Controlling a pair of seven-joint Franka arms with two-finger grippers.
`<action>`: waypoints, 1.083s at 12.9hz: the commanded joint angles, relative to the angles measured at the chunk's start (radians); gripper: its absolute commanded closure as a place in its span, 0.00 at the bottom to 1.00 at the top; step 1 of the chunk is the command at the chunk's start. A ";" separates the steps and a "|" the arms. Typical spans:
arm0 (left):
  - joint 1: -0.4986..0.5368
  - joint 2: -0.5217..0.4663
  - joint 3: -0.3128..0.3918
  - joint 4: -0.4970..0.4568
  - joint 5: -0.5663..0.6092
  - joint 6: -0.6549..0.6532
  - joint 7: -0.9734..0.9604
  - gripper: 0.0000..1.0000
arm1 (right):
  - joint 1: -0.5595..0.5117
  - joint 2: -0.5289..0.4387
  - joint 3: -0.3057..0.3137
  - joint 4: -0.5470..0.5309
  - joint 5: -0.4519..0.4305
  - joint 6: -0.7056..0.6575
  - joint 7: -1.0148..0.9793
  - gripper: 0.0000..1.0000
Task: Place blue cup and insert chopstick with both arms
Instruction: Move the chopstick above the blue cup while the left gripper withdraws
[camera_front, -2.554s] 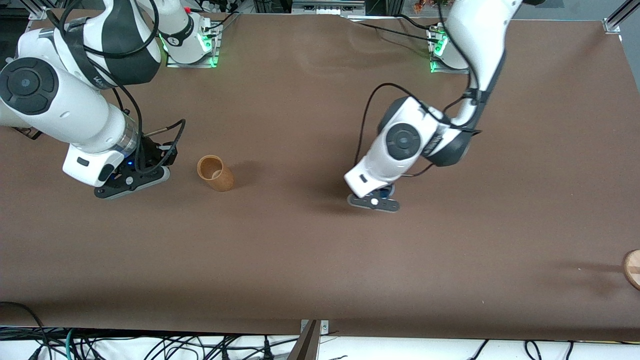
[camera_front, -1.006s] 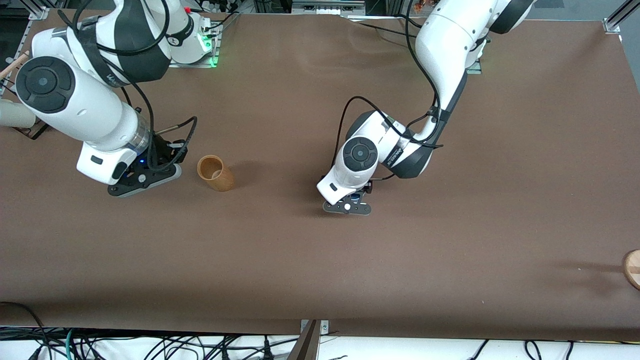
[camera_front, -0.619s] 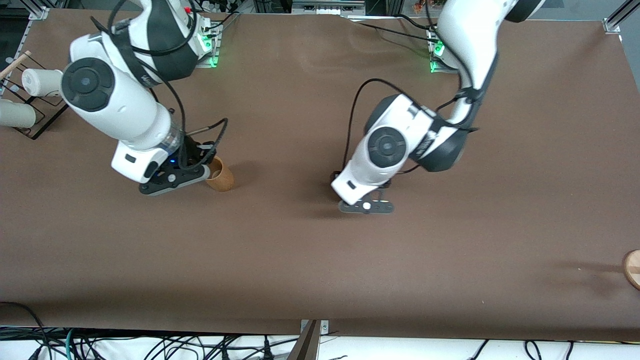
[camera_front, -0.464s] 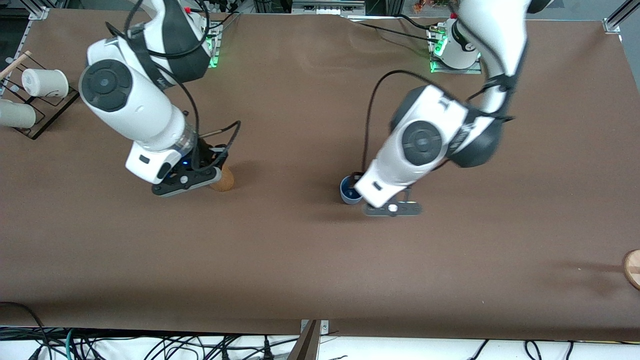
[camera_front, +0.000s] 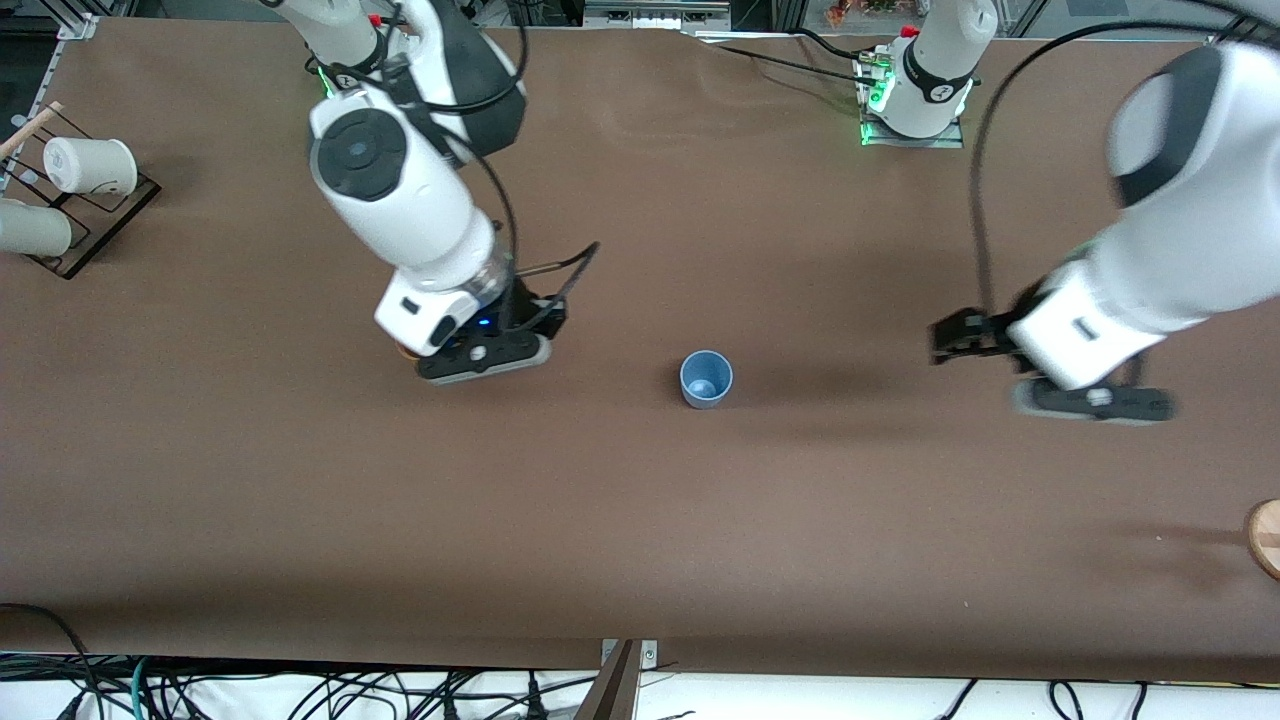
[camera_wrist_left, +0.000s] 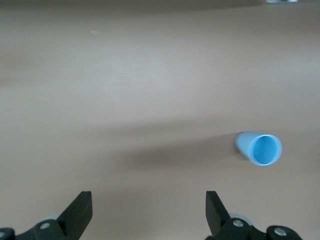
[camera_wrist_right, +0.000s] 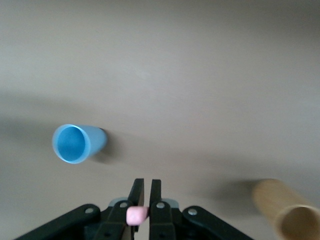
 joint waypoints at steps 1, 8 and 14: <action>0.061 -0.140 0.055 -0.154 -0.020 -0.008 0.160 0.00 | 0.058 0.097 -0.008 0.123 0.014 0.045 0.116 1.00; 0.092 -0.339 0.072 -0.389 -0.022 -0.020 0.159 0.00 | 0.191 0.186 -0.018 0.126 -0.075 0.228 0.349 1.00; 0.094 -0.306 0.067 -0.372 -0.020 -0.034 0.157 0.00 | 0.196 0.208 -0.034 0.180 -0.094 0.245 0.373 1.00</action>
